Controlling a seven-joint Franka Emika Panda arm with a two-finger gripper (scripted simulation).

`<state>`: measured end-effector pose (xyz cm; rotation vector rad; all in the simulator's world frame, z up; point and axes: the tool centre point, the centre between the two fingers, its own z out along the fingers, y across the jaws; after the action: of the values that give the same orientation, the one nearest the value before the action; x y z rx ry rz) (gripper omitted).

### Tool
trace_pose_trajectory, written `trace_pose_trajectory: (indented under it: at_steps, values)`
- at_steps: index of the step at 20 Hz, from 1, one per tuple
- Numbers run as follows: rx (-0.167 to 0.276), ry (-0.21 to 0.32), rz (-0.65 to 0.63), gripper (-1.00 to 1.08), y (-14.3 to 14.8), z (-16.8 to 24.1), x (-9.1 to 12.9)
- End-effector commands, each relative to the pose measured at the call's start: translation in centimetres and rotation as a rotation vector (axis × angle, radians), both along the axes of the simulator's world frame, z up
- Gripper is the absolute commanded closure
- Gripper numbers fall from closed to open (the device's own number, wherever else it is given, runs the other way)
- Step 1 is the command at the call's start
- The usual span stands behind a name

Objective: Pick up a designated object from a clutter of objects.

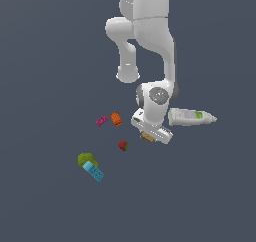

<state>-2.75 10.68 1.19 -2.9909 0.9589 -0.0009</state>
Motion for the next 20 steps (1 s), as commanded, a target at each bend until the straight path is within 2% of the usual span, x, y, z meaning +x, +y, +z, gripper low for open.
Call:
trace_pose_trajectory:
  at_steps: [1,10,20]
  values:
    - [0.0,0.0,0.0,1.08,-0.2,0.2,0.0]
    - [0.0,0.0,0.0,1.08,-3.1,3.0,-0.2]
    - [0.001,0.0,0.0,1.08,-10.4,10.4,-0.8]
